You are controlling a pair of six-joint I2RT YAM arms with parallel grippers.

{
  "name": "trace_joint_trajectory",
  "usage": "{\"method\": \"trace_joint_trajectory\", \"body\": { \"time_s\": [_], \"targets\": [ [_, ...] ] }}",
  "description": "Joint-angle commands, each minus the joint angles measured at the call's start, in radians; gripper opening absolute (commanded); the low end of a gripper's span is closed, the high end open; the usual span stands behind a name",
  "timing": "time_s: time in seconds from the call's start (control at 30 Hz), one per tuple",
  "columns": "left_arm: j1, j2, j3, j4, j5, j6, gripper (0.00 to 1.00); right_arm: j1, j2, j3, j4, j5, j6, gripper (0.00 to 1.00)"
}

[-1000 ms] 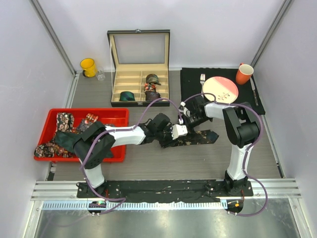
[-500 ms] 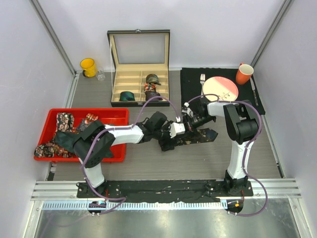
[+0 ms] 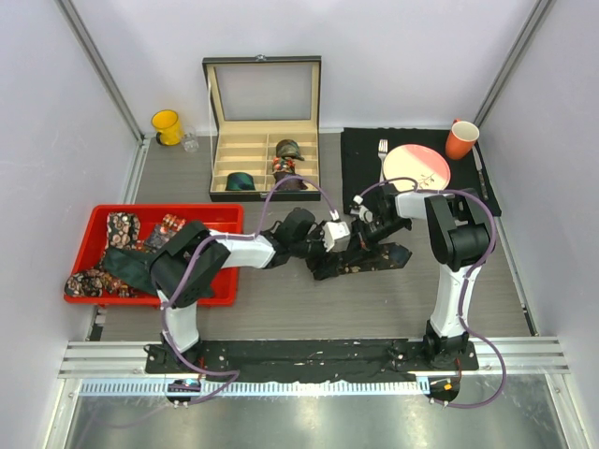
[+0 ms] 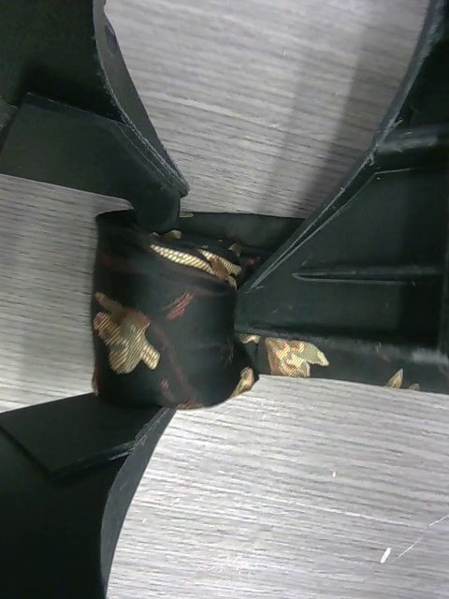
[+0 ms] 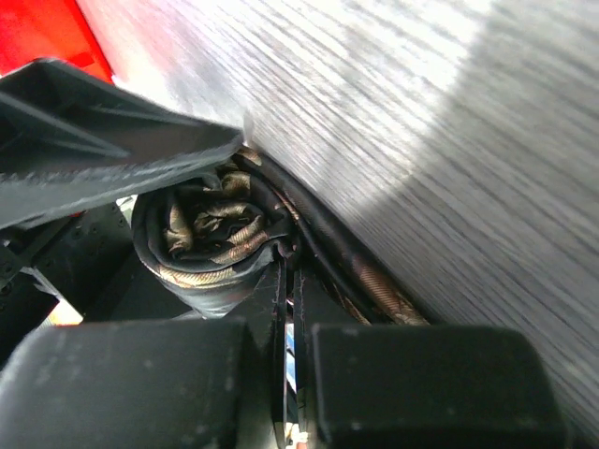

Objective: Roll the ties
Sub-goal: Roll the tie at the center of the board.

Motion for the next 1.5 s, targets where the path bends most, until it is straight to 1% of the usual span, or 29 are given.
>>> {"method": "trace_joint_trajectory", "body": {
  "time_s": [0.0, 0.1, 0.13, 0.2, 0.23, 0.27, 0.3, 0.33, 0.37, 0.4, 0.43, 0.47, 0.53, 0.63, 0.73, 0.83, 0.87, 0.9, 0.97, 1.03, 1.07, 1.1, 1.13, 1.17, 1.2, 1.23, 1.27, 1.37, 1.47],
  "targets": [
    [0.004, 0.047, 0.027, 0.087, 0.045, -0.064, 0.78, 0.012, 0.011, -0.032, 0.123, 0.272, -0.03, 0.01],
    [0.002, 0.059, 0.001, 0.117, 0.042, -0.04, 0.71, 0.013, 0.015, -0.036, 0.129, 0.264, -0.025, 0.01],
    [0.002, 0.063, -0.001, 0.117, 0.043, -0.023, 0.61, 0.018, 0.018, -0.035, 0.129, 0.26, -0.025, 0.01],
    [0.001, 0.052, -0.006, 0.091, 0.038, 0.009, 0.5, 0.021, 0.018, -0.027, 0.121, 0.22, -0.024, 0.01],
    [-0.001, 0.041, -0.009, 0.07, 0.025, 0.031, 0.4, 0.021, 0.014, -0.024, 0.115, 0.202, -0.022, 0.01],
    [-0.001, 0.03, -0.01, 0.044, 0.008, 0.081, 0.36, 0.021, -0.005, -0.018, 0.108, 0.177, -0.024, 0.04],
    [-0.004, 0.018, -0.012, -0.031, -0.035, 0.106, 0.33, 0.019, -0.017, -0.003, 0.088, 0.169, -0.032, 0.15],
    [-0.002, -0.009, -0.012, -0.074, -0.053, 0.132, 0.28, 0.018, -0.029, 0.006, 0.074, 0.157, -0.036, 0.2],
    [-0.002, -0.02, -0.012, -0.159, -0.073, 0.167, 0.26, 0.009, -0.046, 0.014, 0.059, 0.143, -0.038, 0.26],
    [-0.002, -0.034, -0.018, -0.194, -0.108, 0.181, 0.24, 0.001, -0.074, 0.026, 0.034, 0.111, -0.038, 0.3],
    [-0.002, -0.055, -0.024, -0.223, -0.118, 0.189, 0.2, -0.004, -0.089, 0.033, 0.02, 0.094, -0.042, 0.37],
    [-0.002, -0.065, -0.035, -0.273, -0.126, 0.195, 0.2, -0.008, -0.101, 0.04, 0.003, 0.079, -0.051, 0.39],
    [-0.004, -0.075, -0.041, -0.306, -0.126, 0.2, 0.19, -0.008, -0.137, 0.049, -0.04, 0.031, -0.065, 0.46],
    [-0.004, -0.065, -0.022, -0.357, -0.126, 0.185, 0.19, 0.001, -0.175, 0.03, -0.038, -0.047, -0.041, 0.55],
    [-0.004, -0.033, 0.011, -0.384, -0.124, 0.177, 0.2, 0.044, -0.181, 0.017, -0.002, -0.081, -0.006, 0.56],
    [-0.004, -0.011, 0.042, -0.397, -0.124, 0.18, 0.22, 0.084, -0.178, -0.015, 0.084, -0.101, 0.092, 0.56],
    [-0.004, -0.01, 0.051, -0.395, -0.129, 0.18, 0.23, 0.091, -0.175, -0.026, 0.124, -0.098, 0.126, 0.56],
    [-0.004, -0.007, 0.056, -0.398, -0.129, 0.181, 0.26, 0.099, -0.171, -0.035, 0.135, -0.089, 0.129, 0.56],
    [-0.004, -0.003, 0.063, -0.404, -0.129, 0.181, 0.27, 0.11, -0.143, -0.032, 0.137, -0.04, 0.123, 0.52],
    [-0.004, -0.005, 0.063, -0.403, -0.129, 0.181, 0.31, 0.107, -0.118, -0.024, 0.121, -0.006, 0.087, 0.4],
    [-0.005, -0.005, 0.063, -0.403, -0.127, 0.181, 0.33, 0.105, -0.094, -0.015, 0.1, 0.02, 0.073, 0.27],
    [-0.005, -0.013, 0.065, -0.403, -0.127, 0.178, 0.39, 0.099, -0.086, -0.016, 0.091, 0.036, 0.05, 0.04],
    [-0.004, -0.019, 0.057, -0.395, -0.123, 0.177, 0.43, 0.087, -0.08, -0.016, 0.083, 0.051, 0.044, 0.01],
    [-0.004, -0.026, 0.053, -0.387, -0.115, 0.175, 0.48, 0.076, -0.072, -0.026, 0.068, 0.077, 0.031, 0.01],
    [0.001, -0.046, 0.044, -0.372, -0.103, 0.172, 0.56, 0.07, -0.069, -0.029, 0.06, 0.098, 0.007, 0.01],
    [0.004, -0.059, 0.024, -0.33, -0.097, 0.168, 0.6, 0.056, -0.065, -0.032, 0.043, 0.117, -0.007, 0.01],
    [0.004, -0.069, 0.014, -0.306, -0.089, 0.163, 0.69, 0.047, -0.051, -0.041, 0.034, 0.15, -0.021, 0.01],
    [0.008, -0.095, -0.01, -0.211, -0.045, 0.155, 0.76, 0.035, -0.034, -0.058, 0.017, 0.21, -0.065, 0.01],
    [0.012, -0.094, -0.007, -0.131, 0.02, 0.139, 0.79, 0.026, -0.013, -0.056, 0.019, 0.275, -0.068, 0.01]
  ]
}}
